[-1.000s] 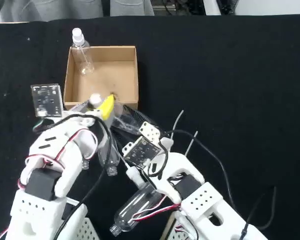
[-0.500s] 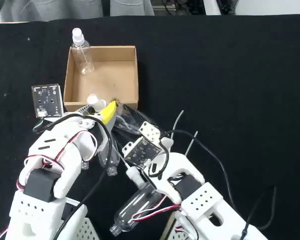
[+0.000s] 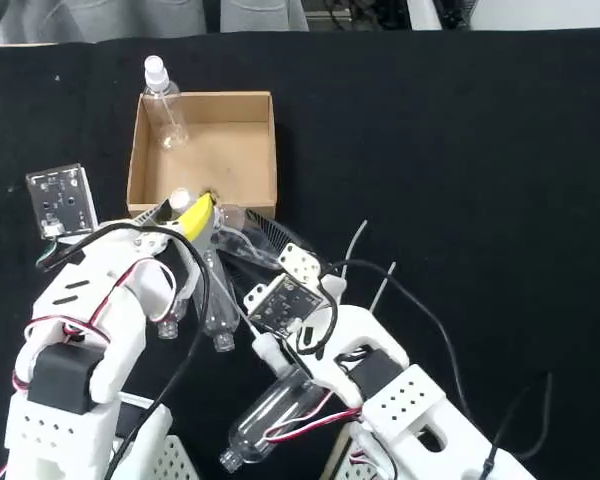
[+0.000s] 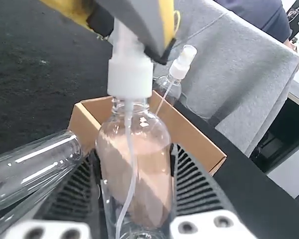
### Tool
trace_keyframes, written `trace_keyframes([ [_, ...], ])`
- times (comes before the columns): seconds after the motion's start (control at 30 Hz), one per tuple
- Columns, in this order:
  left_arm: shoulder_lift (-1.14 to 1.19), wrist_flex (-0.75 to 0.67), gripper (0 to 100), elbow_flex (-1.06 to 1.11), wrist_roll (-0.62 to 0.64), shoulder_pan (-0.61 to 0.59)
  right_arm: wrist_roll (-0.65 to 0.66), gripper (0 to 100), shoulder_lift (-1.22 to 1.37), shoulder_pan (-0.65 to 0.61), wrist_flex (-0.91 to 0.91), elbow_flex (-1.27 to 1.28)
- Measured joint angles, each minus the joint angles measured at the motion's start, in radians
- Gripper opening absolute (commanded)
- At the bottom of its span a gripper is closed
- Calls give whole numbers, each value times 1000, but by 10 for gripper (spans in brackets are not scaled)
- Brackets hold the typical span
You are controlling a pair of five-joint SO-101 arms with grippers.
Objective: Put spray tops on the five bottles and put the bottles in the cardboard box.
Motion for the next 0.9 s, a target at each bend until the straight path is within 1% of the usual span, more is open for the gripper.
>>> trace_keyframes([
  [0.37,0,2,183,-49,0,-2,0,11,0,3,0,0],
  [0.77,-2,2,182,-72,6,-146,0,11,0,3,0,0],
  [0.87,-2,-21,182,-72,9,-176,0,11,0,3,0,0],
  [0.9,-2,-35,182,-71,28,-189,0,11,0,3,0,0],
])
